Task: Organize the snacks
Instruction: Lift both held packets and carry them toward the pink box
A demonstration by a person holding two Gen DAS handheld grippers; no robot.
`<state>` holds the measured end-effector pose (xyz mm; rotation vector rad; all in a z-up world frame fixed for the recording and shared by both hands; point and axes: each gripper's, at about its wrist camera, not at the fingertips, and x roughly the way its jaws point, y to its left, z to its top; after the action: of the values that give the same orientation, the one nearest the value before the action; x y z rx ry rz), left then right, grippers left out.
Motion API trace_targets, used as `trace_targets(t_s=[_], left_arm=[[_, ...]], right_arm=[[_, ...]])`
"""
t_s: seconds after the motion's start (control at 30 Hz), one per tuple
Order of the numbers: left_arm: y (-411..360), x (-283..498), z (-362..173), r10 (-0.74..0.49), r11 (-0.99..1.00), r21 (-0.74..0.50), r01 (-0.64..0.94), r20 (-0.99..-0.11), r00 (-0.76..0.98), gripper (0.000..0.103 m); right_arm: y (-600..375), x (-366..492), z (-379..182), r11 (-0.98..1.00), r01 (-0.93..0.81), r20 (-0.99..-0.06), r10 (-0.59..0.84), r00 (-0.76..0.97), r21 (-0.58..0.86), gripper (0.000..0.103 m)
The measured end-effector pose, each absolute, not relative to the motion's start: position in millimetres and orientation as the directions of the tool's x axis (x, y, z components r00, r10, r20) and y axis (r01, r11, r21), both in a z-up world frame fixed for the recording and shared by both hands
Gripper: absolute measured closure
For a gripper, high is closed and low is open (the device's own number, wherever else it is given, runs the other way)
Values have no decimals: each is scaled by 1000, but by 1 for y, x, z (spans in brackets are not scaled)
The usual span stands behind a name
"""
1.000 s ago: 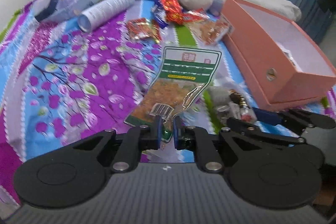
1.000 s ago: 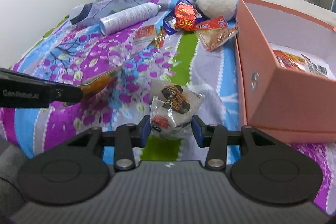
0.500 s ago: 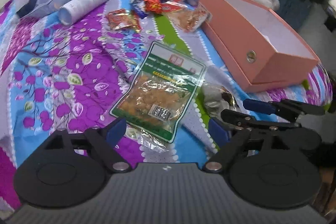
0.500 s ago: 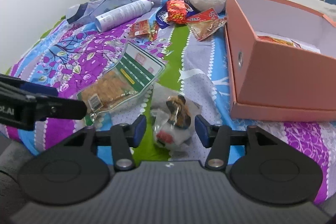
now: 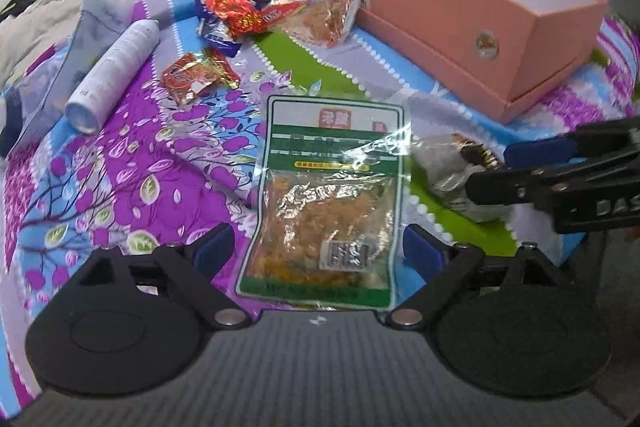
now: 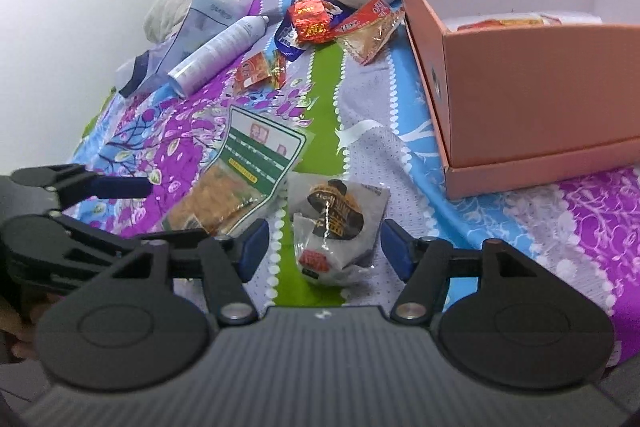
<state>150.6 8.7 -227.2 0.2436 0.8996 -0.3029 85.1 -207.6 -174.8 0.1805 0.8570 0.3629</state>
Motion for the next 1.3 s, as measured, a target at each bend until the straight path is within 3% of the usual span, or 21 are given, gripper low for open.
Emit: trace_targets(t_s=[0.13,0.57,0.67,0.83,0.97,1.3], left_arm=[[5,158,-237,-130,923,120,366,-797,590,9],[6,166,-252,-132,954,48,297,-820,557,10],[1,162,-250,-105,956,73,283,-818,566,17],[-4,155,-244,-94,968,57,243,-817,568,29],[-1,150,-239,-94,986,1,167,-823,560,40],[5,136,-214,-118,993,-106,54,-800,588,43]], right_arm=[[-205,90,-176,930,-233,-712,366,599,282,39],[-202,98,-194,936,-241,-745,351,568,257,39],[-200,99,-195,936,-248,-743,350,571,250,38],[-195,99,-192,938,-282,-744,332,579,199,49],[-197,97,-188,940,-291,-736,325,594,181,52],[-208,83,-175,951,-274,-716,290,636,141,54]])
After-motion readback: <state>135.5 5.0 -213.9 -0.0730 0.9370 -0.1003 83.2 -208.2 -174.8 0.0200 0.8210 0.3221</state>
